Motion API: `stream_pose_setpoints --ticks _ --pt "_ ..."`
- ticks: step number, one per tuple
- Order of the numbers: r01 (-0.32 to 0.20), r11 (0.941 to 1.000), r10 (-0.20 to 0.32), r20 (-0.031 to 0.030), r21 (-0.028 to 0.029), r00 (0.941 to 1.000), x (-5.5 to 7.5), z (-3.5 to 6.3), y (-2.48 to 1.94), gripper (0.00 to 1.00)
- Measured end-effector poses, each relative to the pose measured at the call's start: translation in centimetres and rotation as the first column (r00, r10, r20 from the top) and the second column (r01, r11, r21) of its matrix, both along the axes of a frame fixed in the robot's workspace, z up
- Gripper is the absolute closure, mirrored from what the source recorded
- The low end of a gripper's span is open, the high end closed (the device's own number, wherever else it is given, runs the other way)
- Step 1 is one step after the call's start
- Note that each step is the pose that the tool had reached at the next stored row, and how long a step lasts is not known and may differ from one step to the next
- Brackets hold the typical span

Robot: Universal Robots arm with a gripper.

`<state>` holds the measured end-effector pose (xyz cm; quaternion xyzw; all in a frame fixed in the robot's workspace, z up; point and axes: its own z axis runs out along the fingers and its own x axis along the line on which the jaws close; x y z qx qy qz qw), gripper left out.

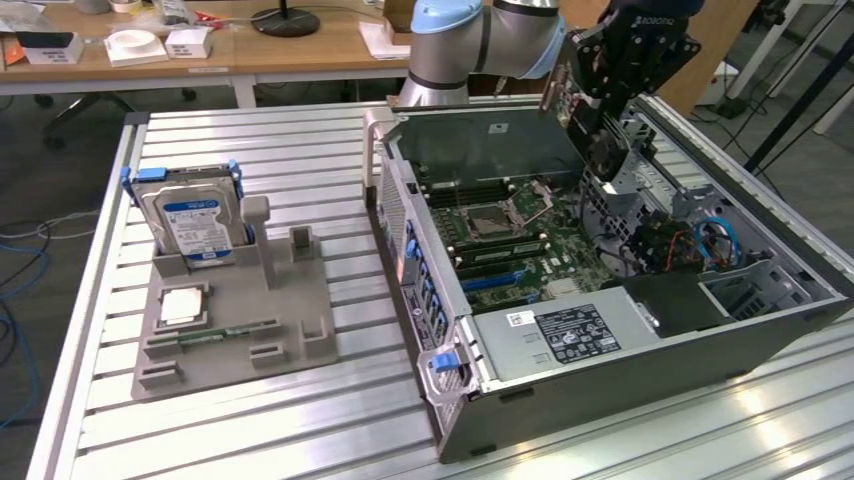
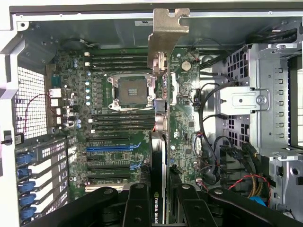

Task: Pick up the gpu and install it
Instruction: 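Insert the gpu into the slot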

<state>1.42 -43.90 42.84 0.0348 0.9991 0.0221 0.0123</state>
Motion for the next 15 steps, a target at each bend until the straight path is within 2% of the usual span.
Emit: stream_pose_setpoints --ticks 15 --pt "-0.001 1.0 0.001 -0.0001 0.0 1.0 0.0 0.0 0.0 0.74"
